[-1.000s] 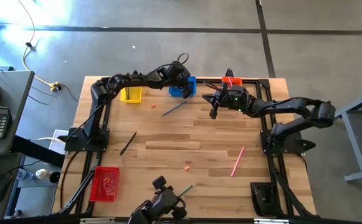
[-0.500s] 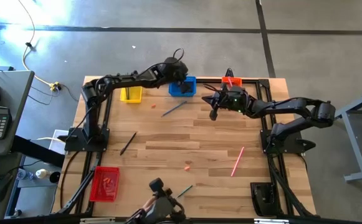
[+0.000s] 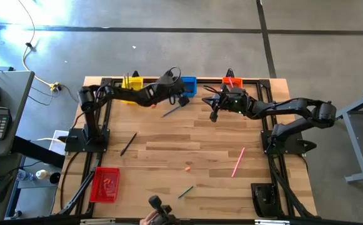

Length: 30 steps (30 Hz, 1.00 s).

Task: Sort crayons/erasers/pens/pencils in bins
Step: Put the black pen into the orange bin

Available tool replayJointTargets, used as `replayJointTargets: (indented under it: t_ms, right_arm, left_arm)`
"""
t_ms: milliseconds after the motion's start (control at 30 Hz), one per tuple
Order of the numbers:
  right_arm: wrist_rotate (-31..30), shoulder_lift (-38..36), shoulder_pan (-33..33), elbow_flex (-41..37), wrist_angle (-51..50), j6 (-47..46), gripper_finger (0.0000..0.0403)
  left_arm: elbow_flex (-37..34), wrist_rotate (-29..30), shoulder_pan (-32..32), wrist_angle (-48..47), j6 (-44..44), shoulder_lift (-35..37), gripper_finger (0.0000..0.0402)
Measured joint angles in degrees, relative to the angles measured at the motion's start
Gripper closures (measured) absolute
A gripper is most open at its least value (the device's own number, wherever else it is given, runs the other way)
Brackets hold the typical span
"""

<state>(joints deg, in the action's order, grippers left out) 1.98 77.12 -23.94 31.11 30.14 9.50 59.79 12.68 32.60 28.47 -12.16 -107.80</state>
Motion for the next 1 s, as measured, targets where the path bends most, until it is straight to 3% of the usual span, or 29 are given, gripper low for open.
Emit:
replayJointTargets:
  t_ms: [233, 533, 700, 1000]
  right_arm:
    - [0.0, 0.0, 0.0, 0.0, 1.0, 0.0, 0.0402]
    - [0.0, 0.0, 0.0, 0.0, 6.2, 3.6, 0.0402]
    - [0.3, 0.0, 0.0, 0.0, 10.5, 4.7, 0.0402]
    - [1.5, 0.0, 0.3, 0.0, 11.2, 4.5, 0.0402]
  left_arm:
    - [-8.6, 0.3, -1.7, 11.8, 2.0, 4.9, 0.0394]
    - [-19.6, -0.3, -5.5, 13.0, 1.2, 16.8, 0.0394]
    - [-24.4, -1.8, -8.9, 3.2, 0.5, 25.8, 0.0394]
    - [-24.9, -1.9, -20.3, -25.9, 8.1, 41.3, 0.0394]
